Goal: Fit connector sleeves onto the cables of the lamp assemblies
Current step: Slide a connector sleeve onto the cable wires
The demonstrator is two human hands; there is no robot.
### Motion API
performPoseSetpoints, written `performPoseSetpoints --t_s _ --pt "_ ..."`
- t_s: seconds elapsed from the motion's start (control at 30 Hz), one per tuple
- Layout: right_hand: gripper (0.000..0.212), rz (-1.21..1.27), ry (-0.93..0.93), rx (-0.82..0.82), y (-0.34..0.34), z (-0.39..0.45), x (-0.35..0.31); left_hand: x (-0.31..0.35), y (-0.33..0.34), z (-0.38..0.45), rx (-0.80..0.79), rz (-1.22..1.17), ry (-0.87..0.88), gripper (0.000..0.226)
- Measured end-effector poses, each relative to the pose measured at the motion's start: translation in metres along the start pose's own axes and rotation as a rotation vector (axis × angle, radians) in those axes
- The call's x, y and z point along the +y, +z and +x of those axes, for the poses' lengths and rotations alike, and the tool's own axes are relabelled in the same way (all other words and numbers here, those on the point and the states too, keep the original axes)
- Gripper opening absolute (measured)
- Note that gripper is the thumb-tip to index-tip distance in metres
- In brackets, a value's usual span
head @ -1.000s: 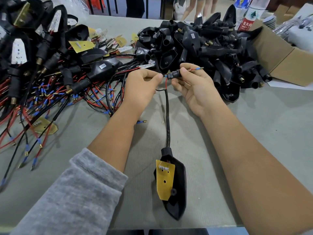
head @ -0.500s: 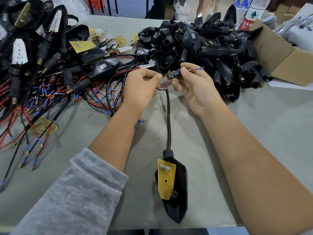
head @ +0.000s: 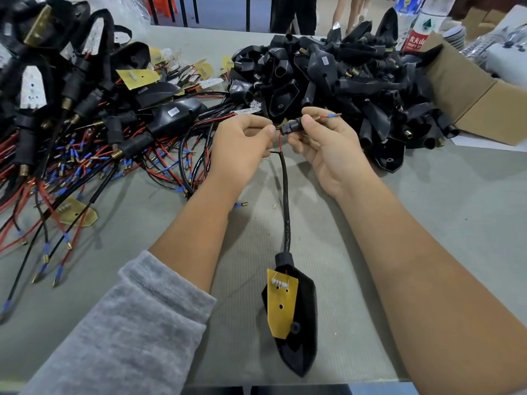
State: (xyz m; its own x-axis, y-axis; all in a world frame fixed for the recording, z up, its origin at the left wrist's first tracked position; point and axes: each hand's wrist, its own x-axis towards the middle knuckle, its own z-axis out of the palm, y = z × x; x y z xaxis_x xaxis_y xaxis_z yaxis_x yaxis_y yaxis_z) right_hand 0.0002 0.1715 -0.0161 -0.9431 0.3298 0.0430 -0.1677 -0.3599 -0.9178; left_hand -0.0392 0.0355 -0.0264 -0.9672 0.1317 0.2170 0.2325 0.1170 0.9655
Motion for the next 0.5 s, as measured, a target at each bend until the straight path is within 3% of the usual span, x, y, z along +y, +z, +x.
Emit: performPoseSetpoints --t_s 0.5 --pt "0.008 -0.039 0.003 -0.011 -0.0002 0.0001 0.0012 0.0022 -0.001 -0.0024 -0.015 0.061 0.035 0.015"
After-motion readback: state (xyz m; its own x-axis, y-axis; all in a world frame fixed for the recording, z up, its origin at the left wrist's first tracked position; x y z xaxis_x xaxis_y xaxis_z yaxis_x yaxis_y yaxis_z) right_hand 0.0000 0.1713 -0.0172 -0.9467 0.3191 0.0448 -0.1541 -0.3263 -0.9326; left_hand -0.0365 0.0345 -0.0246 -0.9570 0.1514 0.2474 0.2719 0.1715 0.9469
